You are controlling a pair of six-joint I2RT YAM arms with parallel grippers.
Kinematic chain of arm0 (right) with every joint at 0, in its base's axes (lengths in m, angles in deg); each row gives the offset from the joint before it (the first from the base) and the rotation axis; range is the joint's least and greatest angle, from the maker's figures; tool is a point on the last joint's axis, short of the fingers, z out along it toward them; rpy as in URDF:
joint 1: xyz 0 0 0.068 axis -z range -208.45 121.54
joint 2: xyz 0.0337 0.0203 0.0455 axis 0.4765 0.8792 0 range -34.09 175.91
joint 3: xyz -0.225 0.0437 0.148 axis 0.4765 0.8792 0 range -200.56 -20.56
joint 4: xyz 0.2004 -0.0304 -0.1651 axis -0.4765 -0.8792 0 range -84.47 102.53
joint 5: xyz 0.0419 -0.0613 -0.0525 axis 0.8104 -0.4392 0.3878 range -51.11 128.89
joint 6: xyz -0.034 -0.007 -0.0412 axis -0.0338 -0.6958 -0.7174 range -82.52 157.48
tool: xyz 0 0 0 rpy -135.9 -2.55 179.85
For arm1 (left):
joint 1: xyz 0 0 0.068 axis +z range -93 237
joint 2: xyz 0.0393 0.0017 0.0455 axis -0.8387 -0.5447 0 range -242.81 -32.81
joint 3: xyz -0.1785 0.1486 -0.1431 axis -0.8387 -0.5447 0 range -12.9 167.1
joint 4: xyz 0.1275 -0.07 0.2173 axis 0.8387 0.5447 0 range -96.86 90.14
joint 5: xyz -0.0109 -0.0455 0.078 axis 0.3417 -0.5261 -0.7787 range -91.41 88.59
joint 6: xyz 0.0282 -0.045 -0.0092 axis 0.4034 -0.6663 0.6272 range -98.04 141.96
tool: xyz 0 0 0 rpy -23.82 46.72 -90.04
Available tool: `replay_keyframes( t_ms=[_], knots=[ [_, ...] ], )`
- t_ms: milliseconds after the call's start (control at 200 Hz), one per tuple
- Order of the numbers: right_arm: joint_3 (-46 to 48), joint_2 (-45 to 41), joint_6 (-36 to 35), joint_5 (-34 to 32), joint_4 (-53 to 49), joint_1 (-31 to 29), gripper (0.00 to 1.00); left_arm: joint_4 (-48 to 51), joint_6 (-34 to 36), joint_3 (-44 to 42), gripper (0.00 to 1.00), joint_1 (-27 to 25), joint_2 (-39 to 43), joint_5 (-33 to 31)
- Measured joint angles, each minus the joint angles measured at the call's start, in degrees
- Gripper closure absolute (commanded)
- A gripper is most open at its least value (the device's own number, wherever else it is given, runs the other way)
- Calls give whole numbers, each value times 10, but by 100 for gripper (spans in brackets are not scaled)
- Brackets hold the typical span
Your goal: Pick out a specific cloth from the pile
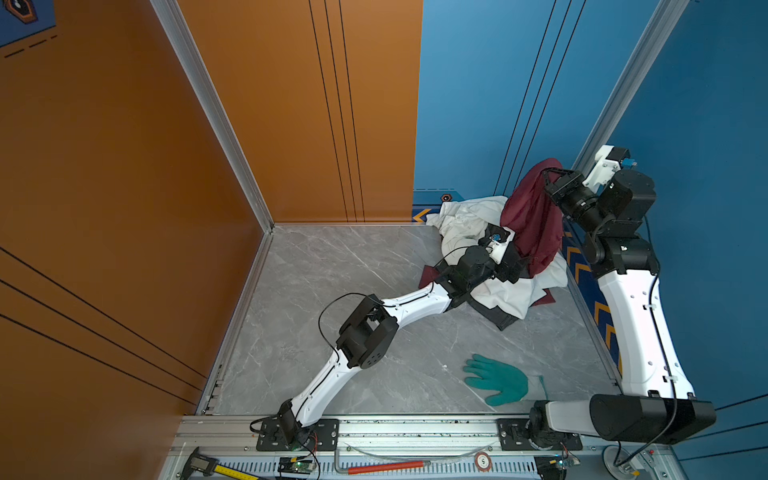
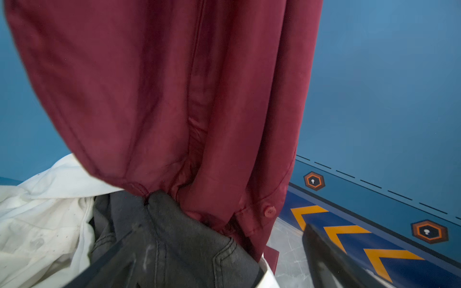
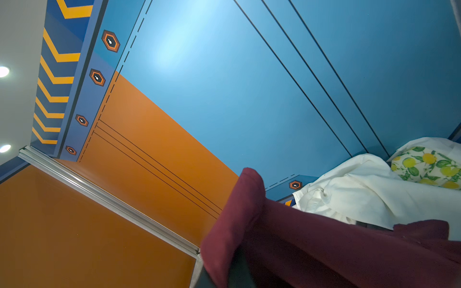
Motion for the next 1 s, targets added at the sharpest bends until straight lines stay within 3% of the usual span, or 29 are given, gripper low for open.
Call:
replay_keyframes(
  t_ms=[225, 385, 430, 531, 596, 636, 856, 1001],
  knots=[
    [29, -6, 0, -1, -2, -50, 100, -31, -17, 73, 2, -2, -59, -6],
    [38, -6, 0, -7, -2, -72, 100, -41, -36, 169, 0, -3, -127, -27],
    [40, -6, 0, -8, -2, -76, 100, -40, -42, 196, 12, -4, -145, -37],
    [49, -6, -1, -14, -2, -78, 100, -42, -62, 244, 53, -4, -181, -57],
    [55, -6, -1, -22, -2, -75, 100, -45, -70, 259, 87, -4, -193, -64],
    [58, -6, -1, -26, -2, -70, 100, -47, -75, 259, 99, -4, -195, -67],
    [67, 5, 0, -57, 5, -29, 100, -68, -86, 257, 100, -4, -197, -75],
    [90, 26, 11, -75, 10, 20, 100, -95, -92, 181, 100, -4, -167, -75]
  ],
)
